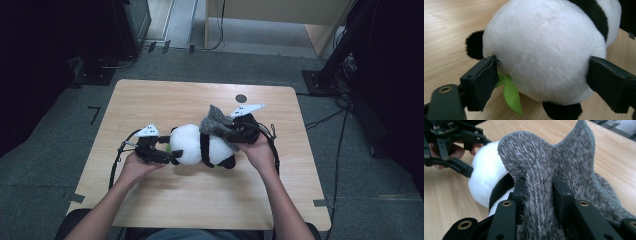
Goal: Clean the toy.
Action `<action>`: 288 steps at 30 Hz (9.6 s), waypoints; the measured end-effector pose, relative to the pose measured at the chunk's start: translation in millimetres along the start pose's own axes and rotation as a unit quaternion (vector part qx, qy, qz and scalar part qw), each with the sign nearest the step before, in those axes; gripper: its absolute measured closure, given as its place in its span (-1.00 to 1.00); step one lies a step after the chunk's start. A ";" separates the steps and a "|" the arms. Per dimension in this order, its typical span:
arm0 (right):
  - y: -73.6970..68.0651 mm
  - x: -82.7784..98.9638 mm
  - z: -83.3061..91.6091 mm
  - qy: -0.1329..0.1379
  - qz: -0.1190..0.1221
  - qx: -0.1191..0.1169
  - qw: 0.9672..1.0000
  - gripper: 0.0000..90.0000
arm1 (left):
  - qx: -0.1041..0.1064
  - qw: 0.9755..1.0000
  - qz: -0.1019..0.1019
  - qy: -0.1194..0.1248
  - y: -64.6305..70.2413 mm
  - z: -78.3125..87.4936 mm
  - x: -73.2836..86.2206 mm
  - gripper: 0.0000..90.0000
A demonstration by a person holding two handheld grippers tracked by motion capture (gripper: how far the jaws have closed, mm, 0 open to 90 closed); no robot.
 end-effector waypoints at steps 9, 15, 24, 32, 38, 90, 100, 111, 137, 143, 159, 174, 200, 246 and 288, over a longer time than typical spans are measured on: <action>-1.3 8.9 -11.2 -0.018 -0.014 -0.010 1.000 0.70 | 0.005 1.000 -0.001 -0.005 -1.9 -6.6 2.7 -0.25; -2.8 -11.3 -3.6 -0.025 -0.001 0.016 1.000 0.75 | -0.013 1.000 0.003 -0.004 4.1 -1.8 1.2 0.11; -18.2 -69.8 -26.7 -0.012 0.038 -0.008 0.999 0.75 | -0.024 1.000 -0.004 -0.001 7.5 -1.1 1.4 0.10; -47.7 -78.4 -88.1 -0.074 0.053 -0.068 0.993 0.73 | -0.031 1.000 -0.002 -0.003 9.7 -0.4 0.6 0.13; -49.8 -67.5 -100.3 -0.109 0.070 -0.073 0.989 0.73 | -0.032 0.999 0.010 -0.006 8.3 -0.4 2.1 0.14; 95.5 3.6 -19.7 -0.091 -0.087 0.019 0.992 0.70 | -0.025 0.999 0.033 0.002 6.6 1.1 3.7 0.09; 47.3 -61.7 -22.3 -0.049 -0.035 -0.005 0.998 0.70 | -0.023 0.999 0.032 0.005 6.9 1.2 3.6 0.07; -13.2 -98.0 -74.0 -0.057 0.015 -0.045 0.997 0.70 | -0.024 0.999 0.030 0.003 6.8 1.4 3.2 0.06; 12.3 -52.3 -102.1 -0.183 0.004 -0.046 0.982 0.68 | -0.027 0.999 0.038 0.003 7.8 0.6 2.4 0.07; 41.2 -42.7 -91.7 -0.178 -0.034 -0.031 0.983 0.68 | -0.027 0.999 0.035 0.002 7.8 0.3 2.5 0.07; 85.8 2.4 -65.1 -0.158 -0.092 -0.015 0.983 0.69 | -0.027 0.999 0.036 0.002 7.1 0.5 2.9 0.07; 107.4 51.9 -51.1 -0.170 -0.136 0.022 0.976 0.71 | -0.022 0.999 0.044 0.005 6.2 1.0 4.1 0.07; 2.8 -65.0 -17.0 -0.055 -0.009 0.009 0.998 0.70 | -0.013 0.999 0.045 0.010 6.8 1.0 3.8 -0.05; -29.5 -47.5 -65.1 -0.117 0.036 0.022 0.992 0.64 | -0.048 0.998 0.036 0.027 14.8 -11.9 9.2 -0.37; 47.4 -19.1 14.4 -0.050 -0.092 0.042 0.994 0.67 | -0.035 0.998 0.033 0.032 11.5 -13.5 10.7 -0.54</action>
Point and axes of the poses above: each handheld gripper's, and its own axes: z roughly backward along the jaws, x roughly out of its underside, y roughly to its right, the point moved 6 cm from there along -z, roughly forward along the jaws, and after that the axes turned 7 degrees about x, right-handed, at the moved point
